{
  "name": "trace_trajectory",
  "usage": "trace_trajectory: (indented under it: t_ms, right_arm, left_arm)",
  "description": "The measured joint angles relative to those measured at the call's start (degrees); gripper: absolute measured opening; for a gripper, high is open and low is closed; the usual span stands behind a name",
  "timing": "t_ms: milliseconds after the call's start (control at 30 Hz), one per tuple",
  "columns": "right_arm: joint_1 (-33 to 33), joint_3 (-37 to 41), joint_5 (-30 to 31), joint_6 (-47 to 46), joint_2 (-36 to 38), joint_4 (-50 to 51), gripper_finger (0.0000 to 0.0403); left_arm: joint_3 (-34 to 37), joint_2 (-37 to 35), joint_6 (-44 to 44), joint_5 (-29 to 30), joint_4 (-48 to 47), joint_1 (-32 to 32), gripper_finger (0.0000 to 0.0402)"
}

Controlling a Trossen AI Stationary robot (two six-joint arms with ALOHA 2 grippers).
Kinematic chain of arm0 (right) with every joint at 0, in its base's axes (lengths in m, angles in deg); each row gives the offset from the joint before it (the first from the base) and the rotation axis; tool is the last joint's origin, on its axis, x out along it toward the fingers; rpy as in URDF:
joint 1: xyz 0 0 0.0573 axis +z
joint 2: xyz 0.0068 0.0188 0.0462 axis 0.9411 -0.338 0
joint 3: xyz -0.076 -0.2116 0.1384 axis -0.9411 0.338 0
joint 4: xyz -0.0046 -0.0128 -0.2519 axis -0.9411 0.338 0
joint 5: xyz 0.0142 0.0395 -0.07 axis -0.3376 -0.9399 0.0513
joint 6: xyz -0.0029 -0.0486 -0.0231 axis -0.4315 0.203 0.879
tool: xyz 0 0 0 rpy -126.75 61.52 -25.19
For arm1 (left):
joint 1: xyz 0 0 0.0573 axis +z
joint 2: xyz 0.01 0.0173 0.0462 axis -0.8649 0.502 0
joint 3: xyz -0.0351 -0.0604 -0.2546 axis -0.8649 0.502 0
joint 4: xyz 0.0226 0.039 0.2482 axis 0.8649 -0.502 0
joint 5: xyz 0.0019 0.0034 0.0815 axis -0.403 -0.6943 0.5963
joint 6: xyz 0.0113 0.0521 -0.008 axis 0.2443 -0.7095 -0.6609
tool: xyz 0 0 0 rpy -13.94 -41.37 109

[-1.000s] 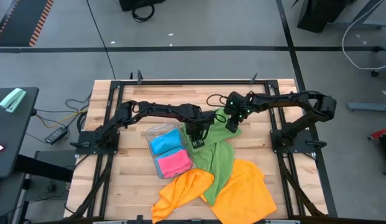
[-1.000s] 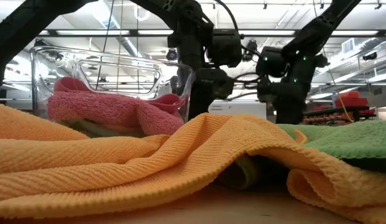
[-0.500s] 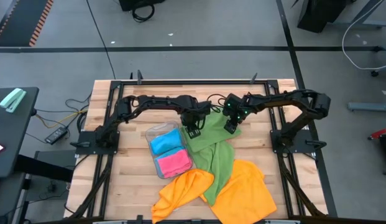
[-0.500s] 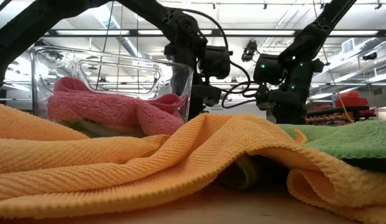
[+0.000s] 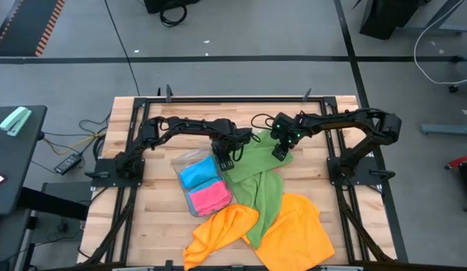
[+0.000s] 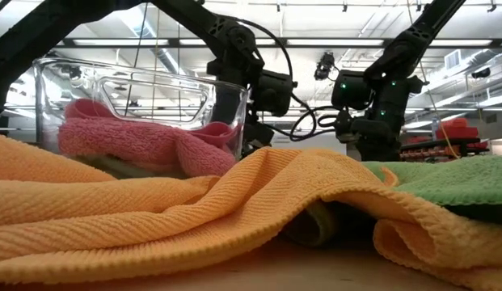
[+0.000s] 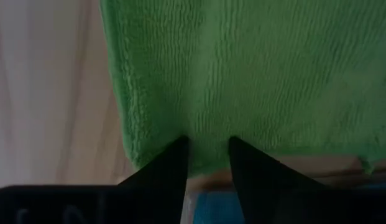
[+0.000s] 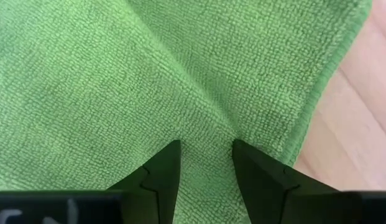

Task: Fold microfiber towels
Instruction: Fold the top green towel

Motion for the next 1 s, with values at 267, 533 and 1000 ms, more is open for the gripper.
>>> trace_trajectory:
  t_ms: [267,533,1000]
  right_arm:
    - [0.0,0.0,0.0,0.0,0.0,0.3,0.0156]
    - [0.0,0.0,0.0,0.1,0.1,0.6,0.0156]
    - [0.1,-7.9,0.3,4.9,0.1,11.8,0.0156]
  left_arm:
    - [0.0,-0.3,0.0,-0.7,-2.8,-0.8,0.0117]
    - [-3.5,-0.9,-0.5,-1.7,-3.4,-0.8,0.0115]
    - [-9.6,-1.0,-8.0,-2.3,-4.0,-3.7,0.0113]
